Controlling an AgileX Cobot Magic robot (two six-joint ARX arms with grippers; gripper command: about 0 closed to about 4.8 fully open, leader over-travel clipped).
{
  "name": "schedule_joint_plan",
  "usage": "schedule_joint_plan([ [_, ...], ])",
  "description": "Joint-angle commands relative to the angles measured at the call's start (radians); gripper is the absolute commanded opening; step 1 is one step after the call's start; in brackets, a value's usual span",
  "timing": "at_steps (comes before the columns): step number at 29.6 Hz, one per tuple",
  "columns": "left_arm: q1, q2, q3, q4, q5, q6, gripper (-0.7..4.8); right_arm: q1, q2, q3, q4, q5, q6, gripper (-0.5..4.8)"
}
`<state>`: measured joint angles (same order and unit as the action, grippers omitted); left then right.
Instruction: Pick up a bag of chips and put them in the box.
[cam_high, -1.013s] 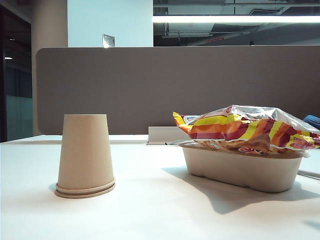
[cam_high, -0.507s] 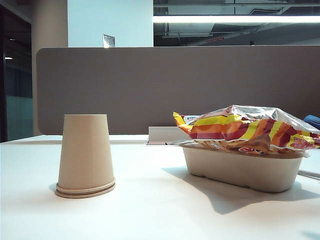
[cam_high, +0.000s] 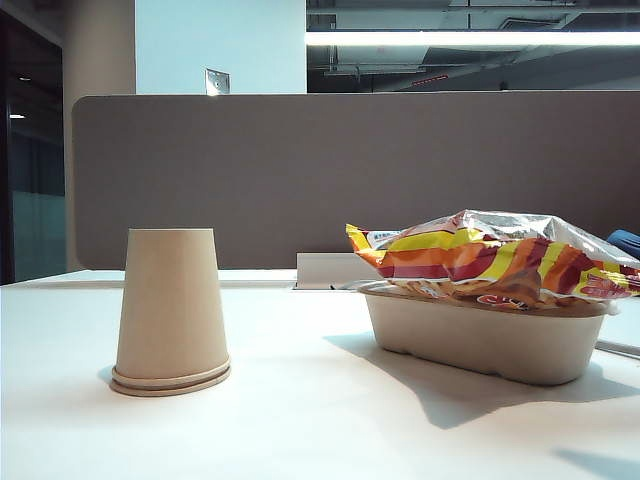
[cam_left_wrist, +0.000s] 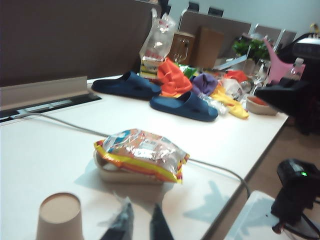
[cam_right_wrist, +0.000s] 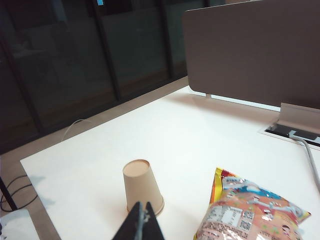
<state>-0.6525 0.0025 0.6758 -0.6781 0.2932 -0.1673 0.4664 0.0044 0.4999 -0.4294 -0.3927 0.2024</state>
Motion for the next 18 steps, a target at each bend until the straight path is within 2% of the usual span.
schedule_joint_plan([
  [1, 0.0, 0.001, -0.101, 0.141, -0.01, -0.031, 0.52, 0.001, 0.0, -0.053, 0.074, -0.005, 0.008, -0.01],
  [6, 0.0, 0.002, -0.282, 0.261, -0.114, -0.119, 0.51, 0.001, 0.0, -0.148, 0.122, 0.034, 0.008, -0.01],
  [9, -0.001, 0.001, -0.368, 0.276, -0.203, -0.121, 0.51, 0.001, 0.0, -0.193, 0.124, 0.107, 0.008, -0.01],
  [12, -0.001, 0.001, -0.412, 0.29, -0.248, -0.115, 0.51, 0.001, 0.0, -0.22, 0.132, 0.158, 0.007, -0.01],
  [18, -0.001, 0.001, -0.489, 0.417, -0.274, -0.077, 0.51, 0.001, 0.0, -0.277, 0.169, 0.174, 0.007, -0.01],
])
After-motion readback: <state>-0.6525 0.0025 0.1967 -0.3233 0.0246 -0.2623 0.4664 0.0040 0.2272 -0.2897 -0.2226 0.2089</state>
